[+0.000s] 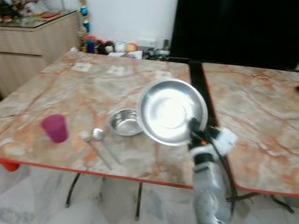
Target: Setting the table
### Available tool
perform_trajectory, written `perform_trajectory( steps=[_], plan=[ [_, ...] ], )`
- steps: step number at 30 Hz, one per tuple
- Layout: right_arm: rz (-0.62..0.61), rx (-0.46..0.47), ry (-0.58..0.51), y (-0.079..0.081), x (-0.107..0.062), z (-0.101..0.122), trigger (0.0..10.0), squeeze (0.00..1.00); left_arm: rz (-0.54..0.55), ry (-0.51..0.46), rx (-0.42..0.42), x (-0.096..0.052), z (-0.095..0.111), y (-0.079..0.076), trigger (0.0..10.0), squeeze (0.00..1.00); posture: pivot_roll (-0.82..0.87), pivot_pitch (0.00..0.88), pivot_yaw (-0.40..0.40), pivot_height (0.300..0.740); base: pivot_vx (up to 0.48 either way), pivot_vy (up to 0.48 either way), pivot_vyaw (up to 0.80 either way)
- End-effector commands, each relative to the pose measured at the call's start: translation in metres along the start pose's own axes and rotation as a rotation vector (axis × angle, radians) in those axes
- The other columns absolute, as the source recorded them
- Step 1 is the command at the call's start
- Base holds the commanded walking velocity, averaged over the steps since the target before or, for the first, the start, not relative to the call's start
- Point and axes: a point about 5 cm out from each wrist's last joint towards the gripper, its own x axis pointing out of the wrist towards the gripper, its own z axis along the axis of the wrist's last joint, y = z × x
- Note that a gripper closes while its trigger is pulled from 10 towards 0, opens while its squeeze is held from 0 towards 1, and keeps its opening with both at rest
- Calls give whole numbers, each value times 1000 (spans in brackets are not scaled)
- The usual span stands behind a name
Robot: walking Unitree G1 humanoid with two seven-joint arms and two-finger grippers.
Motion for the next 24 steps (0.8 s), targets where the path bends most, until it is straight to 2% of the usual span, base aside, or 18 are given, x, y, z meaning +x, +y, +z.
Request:
perform_trajectory(
  steps=[1,5,12,24],
  plan=[
    [21,13,-23,9,2,1,10000,0,-1,24,12,-2,-6,4,10000,0,14,0,-52,740,0,-386,0],
    [11,17,-26,9,2,-1,10000,0,-1,26,14,-2,-7,4,10000,0,17,0,-51,740,0,-388,0],
    [-5,18,-35,7,4,0,10000,0,-22,18,27,1,-2,-10,10000,0,15,0,-49,740,0,-387,0],
    [-16,12,-41,5,5,0,10000,0,-20,9,33,3,5,-7,10000,0,13,0,-42,740,0,-384,0]
  ],
)
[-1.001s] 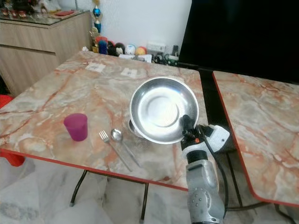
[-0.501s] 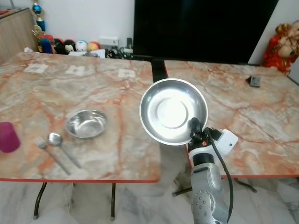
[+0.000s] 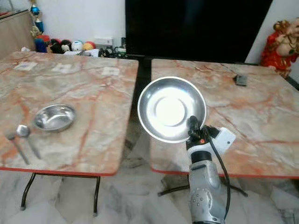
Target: Setting the table
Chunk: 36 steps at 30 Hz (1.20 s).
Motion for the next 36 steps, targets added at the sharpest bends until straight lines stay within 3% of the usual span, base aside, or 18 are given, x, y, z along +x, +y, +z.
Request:
perform_trajectory(
  steps=[1,8,19,32,36],
  plan=[
    [5,1,-34,3,2,6,10000,0,-5,32,16,-1,-6,2,10000,0,13,0,-41,740,0,-382,0],
    [-17,1,-45,0,3,8,10000,0,10,35,9,-3,-7,13,10000,0,14,0,-40,740,0,-384,0],
    [-83,-8,-67,-10,2,11,10000,0,10,40,-3,-3,-10,12,10000,0,15,0,-40,740,0,-380,0],
    [-194,-30,-76,-26,3,14,10000,0,-12,25,-42,-2,-7,0,10000,0,19,0,-41,740,0,0,0],
    [-208,-32,-73,-27,3,14,10000,0,-16,23,-45,-1,-7,-3,10000,0,18,0,-40,740,0,0,-800]
  ],
)
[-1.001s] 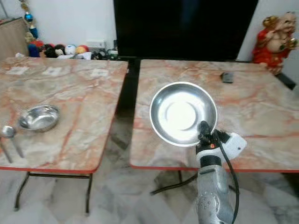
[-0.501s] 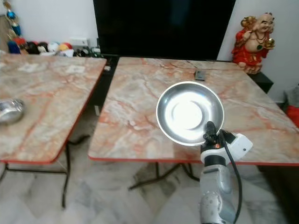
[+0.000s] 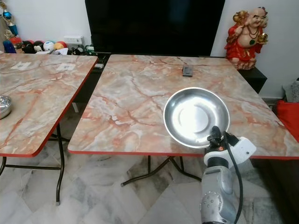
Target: Setting the table
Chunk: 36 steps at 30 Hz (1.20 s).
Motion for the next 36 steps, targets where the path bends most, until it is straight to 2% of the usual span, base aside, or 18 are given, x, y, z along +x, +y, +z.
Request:
perform_trajectory(
  steps=[1,4,18,25,28,32,36],
  plan=[
    [-4,-2,-15,1,1,3,10000,0,3,-6,-9,0,1,0,10000,0,18,0,-40,740,0,0,-800],
    [-10,-9,-17,1,2,3,10000,0,3,-6,-9,1,2,-1,10000,0,20,0,-41,740,284,0,-792],
    [-42,-19,-44,0,3,3,10000,0,9,1,-20,-2,-5,4,10000,0,26,0,-48,740,323,0,0],
    [-95,-28,-63,-5,2,4,10000,0,3,9,-17,-3,-9,2,10000,0,27,0,-48,740,0,0,0],
    [-153,-41,-69,-11,-1,5,10000,0,2,10,-16,-3,-9,1,10000,0,27,0,-48,740,0,0,0],
    [-174,-51,-46,-9,-12,2,10000,0,-2,7,-12,-1,-6,-3,10000,0,26,0,-51,740,0,0,0],
    [-222,-70,-60,-15,-18,7,10000,0,-4,4,-10,0,-3,-5,10000,0,24,0,-52,740,0,0,0]
  ],
)
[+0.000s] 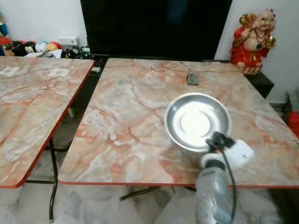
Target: Setting the table
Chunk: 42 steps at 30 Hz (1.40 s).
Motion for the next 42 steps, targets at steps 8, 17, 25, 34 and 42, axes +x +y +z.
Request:
perform_trajectory(
  steps=[8,17,25,34,42],
  plan=[
    [-126,13,17,-14,-1,8,10000,0,4,11,8,1,2,0,10000,0,16,0,-51,740,0,0,0],
    [-162,31,130,-10,-7,-9,10000,0,13,14,6,-1,0,8,10000,0,20,0,-50,740,0,0,0],
    [-198,0,224,-16,-8,-23,10000,0,11,19,6,-2,-5,7,10000,0,24,0,-49,740,0,0,0],
    [-218,-6,289,-17,1,-32,10000,0,7,14,6,-1,-2,3,10000,0,30,0,-48,740,0,0,0],
    [-220,-5,292,-18,0,-33,10000,816,8,12,9,0,0,3,10000,0,28,0,-45,740,0,0,0]
  ],
)
